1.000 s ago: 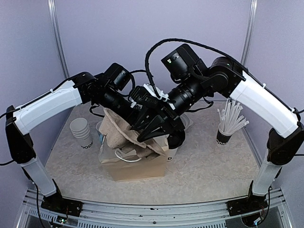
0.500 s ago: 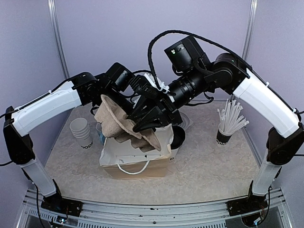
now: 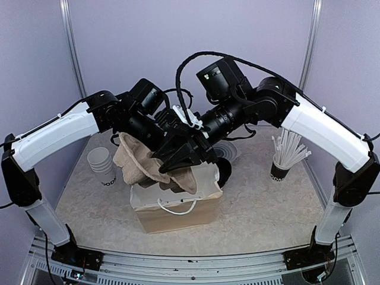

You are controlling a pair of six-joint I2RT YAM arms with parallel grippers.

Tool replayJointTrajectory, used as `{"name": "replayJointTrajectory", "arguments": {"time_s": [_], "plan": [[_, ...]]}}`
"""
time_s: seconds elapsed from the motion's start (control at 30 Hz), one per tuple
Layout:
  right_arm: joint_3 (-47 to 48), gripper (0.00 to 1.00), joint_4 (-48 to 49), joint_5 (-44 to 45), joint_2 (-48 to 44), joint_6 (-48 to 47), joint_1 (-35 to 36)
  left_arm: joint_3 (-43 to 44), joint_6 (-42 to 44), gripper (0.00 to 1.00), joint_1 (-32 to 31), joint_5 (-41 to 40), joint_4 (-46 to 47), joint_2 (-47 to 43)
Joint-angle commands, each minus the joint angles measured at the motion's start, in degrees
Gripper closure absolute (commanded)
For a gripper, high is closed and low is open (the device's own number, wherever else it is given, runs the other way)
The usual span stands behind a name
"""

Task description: Pack the takeout coffee

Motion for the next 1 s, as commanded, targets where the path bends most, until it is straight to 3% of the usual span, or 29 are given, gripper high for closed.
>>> {"name": "replayJointTrajectory", "arguments": {"time_s": [0.0,0.4,0.97], "plan": [[-3.97,0.76,-0.51,3.99,1.69,-0.12,-0.42,-0.24,0.77,1.00,-0.95,3.60,-0.33,-3.79],[-10.93,0.77,0.37,6.15,0.08,-0.16,-0.42,-1.40,1.60,1.00,0.82,4.30,0.32,-4.09],[-9.93,0.76,-3.41,27.18,3.51,10.50,2.06,-1.94,0.17,0.94,2.77,2.88,-0.48,-1.97]]}}
